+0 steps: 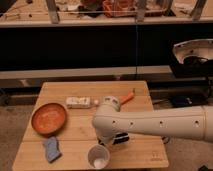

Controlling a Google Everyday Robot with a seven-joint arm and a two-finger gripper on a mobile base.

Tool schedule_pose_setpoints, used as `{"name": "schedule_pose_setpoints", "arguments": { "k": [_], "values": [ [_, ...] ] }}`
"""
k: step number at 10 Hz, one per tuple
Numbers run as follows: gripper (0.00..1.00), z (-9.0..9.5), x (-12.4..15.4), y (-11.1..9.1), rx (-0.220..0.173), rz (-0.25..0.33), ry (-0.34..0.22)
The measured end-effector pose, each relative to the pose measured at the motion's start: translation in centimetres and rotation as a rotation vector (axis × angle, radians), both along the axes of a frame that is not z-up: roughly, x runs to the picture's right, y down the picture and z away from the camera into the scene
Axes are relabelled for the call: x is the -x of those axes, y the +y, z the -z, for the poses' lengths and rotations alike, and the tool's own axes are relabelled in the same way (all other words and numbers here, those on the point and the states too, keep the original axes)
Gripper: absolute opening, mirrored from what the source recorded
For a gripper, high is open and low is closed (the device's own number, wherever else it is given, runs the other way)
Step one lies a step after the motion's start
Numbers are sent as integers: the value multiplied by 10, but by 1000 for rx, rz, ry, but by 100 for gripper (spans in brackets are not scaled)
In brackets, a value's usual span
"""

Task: Place the eraser in the ceramic cup

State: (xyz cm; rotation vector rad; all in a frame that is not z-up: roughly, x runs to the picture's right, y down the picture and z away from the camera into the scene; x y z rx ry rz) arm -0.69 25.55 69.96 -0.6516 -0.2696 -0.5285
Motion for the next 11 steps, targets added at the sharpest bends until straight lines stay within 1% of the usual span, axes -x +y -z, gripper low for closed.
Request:
{"name": "schedule_pose_setpoints", "arguments": {
  "k": [1, 2, 3, 5, 6, 8, 10, 11],
  "values": [
    [10, -2, -11, 1, 4, -76, 23],
    [4, -3, -22, 1, 6, -134, 32],
    [0, -5, -41, 3, 10, -209, 37],
    [0, -9, -86, 5, 16, -357, 53],
    [0, -9, -104, 6, 18, -420, 61],
    [0, -6, -130, 7, 29, -513, 82],
    [0, 6, -143, 7, 36, -544, 102],
    [0, 16, -152, 6, 39, -560, 121]
  ]
}}
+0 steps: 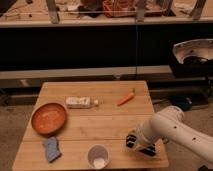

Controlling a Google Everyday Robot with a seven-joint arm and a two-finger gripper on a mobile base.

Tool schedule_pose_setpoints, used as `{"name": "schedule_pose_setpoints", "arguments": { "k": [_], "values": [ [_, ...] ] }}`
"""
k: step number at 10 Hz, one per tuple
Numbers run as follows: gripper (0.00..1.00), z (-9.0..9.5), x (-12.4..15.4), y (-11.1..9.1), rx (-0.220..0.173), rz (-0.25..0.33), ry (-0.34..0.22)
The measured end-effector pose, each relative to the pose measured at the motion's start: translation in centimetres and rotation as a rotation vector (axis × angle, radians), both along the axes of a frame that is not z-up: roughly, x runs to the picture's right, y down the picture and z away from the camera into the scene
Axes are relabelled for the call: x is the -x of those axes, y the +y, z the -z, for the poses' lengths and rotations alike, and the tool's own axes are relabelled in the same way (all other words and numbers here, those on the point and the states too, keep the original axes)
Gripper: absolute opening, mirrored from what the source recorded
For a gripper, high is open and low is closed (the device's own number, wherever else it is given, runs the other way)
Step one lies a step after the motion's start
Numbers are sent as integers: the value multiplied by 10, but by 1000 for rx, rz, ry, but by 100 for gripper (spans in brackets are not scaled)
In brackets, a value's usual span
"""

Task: Place the eraser in the ceramic cup

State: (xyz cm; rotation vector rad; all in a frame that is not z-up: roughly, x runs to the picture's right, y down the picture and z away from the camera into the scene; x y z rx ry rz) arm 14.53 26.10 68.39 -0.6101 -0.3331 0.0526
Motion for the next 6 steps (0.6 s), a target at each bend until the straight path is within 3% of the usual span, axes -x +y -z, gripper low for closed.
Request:
{"name": "schedule_pose_setpoints", "arguments": {
  "k": [2, 4, 6],
  "values": [
    [0, 23, -16, -4, 10, -7, 30],
    [0, 64, -40, -16, 20, 7, 74],
    [0, 91, -64, -26, 25, 23, 108]
  ]
}}
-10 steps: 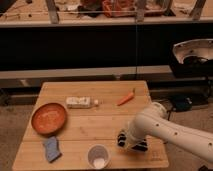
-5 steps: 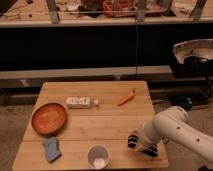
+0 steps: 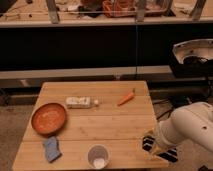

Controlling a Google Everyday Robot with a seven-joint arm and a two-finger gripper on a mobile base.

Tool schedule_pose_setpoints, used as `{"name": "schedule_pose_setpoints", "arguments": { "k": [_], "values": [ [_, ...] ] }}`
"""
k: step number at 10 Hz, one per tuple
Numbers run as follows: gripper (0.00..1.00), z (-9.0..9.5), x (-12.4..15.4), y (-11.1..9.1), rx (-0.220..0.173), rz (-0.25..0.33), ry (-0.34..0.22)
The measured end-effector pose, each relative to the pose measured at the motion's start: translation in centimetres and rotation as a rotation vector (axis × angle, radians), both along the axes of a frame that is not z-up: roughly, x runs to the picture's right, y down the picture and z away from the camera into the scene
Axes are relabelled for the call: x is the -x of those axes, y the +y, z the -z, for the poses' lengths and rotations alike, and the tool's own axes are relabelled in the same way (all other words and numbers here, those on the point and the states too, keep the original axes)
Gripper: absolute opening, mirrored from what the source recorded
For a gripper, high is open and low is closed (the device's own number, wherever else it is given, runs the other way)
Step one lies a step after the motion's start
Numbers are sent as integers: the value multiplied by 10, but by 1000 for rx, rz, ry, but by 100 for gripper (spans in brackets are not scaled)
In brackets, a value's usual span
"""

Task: Place the eraser in the ceramic cup

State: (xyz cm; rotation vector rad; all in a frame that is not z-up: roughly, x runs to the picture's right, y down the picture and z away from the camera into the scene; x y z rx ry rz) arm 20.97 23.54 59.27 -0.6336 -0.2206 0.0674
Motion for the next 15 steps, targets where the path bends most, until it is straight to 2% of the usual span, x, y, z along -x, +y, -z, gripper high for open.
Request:
{"name": "schedule_pose_setpoints", "arguments": {
  "k": [1, 3, 6, 8, 11, 12, 15],
  "values": [
    [0, 15, -20, -9, 5, 13, 24],
    [0, 27, -37, -21, 9, 32, 51],
    [0, 24, -44, -57, 5, 85, 74],
    [0, 21, -40, -102, -3, 142, 91],
    [0, 26, -24, -165, -21, 235, 111],
    [0, 24, -11, -179, -31, 267, 103],
    [0, 17, 38, -204, -61, 341, 68]
  ]
}}
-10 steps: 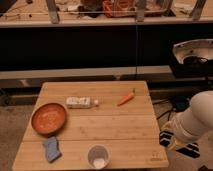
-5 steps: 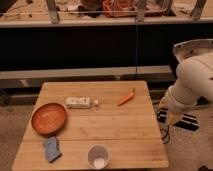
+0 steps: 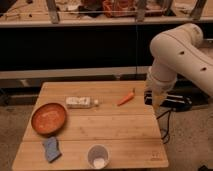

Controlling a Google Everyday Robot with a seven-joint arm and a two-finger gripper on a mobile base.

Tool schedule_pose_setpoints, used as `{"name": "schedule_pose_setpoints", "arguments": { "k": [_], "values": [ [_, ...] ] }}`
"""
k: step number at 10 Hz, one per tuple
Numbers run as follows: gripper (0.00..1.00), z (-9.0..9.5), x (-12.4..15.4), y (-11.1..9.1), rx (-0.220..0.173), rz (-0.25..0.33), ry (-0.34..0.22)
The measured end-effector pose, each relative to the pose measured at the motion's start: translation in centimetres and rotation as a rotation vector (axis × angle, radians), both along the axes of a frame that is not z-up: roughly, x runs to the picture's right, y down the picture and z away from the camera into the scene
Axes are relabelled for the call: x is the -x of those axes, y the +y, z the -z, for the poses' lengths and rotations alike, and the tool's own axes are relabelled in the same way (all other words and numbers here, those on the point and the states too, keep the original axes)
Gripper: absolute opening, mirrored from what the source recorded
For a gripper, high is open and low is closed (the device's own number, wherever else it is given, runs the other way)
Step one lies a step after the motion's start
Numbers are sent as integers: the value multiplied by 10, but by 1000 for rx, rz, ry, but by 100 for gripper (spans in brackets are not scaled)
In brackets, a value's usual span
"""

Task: Place the eraser in the ceramic cup

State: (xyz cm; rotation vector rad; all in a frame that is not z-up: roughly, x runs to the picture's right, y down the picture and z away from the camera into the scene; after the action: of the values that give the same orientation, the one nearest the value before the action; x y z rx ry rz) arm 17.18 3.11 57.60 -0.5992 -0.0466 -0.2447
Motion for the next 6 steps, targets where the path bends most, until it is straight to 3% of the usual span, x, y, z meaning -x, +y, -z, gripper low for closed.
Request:
{"name": "schedule_pose_setpoints", "arguments": {
  "k": [3, 5, 6],
  "values": [
    [0, 2, 67, -23, -48, 67, -57],
    [0, 5, 99, -30, -86, 78, -102],
    [0, 7, 123, -31, -117, 65, -160]
  ]
}}
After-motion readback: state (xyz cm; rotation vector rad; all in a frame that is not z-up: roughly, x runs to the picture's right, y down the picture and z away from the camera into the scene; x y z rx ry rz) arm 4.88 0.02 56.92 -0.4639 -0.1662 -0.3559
